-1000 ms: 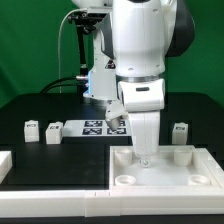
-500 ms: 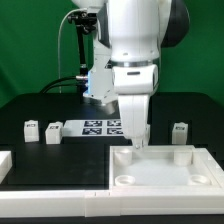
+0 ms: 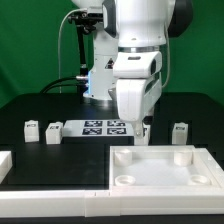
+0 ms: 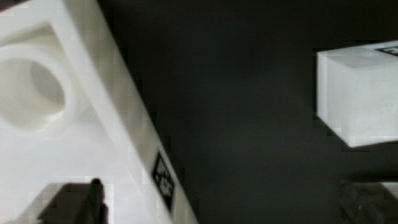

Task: Assemble one leg

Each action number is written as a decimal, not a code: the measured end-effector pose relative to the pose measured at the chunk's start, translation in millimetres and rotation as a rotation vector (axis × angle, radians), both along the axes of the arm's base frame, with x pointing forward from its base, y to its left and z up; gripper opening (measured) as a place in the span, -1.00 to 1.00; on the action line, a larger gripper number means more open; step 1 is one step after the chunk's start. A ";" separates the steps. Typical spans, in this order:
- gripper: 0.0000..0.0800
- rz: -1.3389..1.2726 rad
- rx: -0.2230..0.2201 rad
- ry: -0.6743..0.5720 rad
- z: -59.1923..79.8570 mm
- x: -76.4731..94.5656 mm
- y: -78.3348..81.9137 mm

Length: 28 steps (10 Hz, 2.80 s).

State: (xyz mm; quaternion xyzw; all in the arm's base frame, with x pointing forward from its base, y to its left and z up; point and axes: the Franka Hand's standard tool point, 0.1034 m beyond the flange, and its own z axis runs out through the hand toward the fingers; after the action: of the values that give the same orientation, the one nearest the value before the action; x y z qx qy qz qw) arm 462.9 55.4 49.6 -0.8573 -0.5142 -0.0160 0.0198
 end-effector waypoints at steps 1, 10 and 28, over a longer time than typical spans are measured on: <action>0.62 -0.055 0.001 0.003 -0.2 -0.1 0.1; 0.62 -1.189 0.045 0.104 -4.0 -22.8 11.8; 0.62 -1.241 -0.266 0.810 -5.7 -74.2 77.7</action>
Offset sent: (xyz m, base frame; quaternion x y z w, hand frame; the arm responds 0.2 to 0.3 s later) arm 0.0000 0.0000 0.0000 0.0000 0.0000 0.1790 0.9838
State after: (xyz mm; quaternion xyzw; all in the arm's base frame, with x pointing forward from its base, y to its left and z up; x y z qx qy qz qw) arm 388.7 133.1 43.9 -0.9237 0.1134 0.3546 0.0910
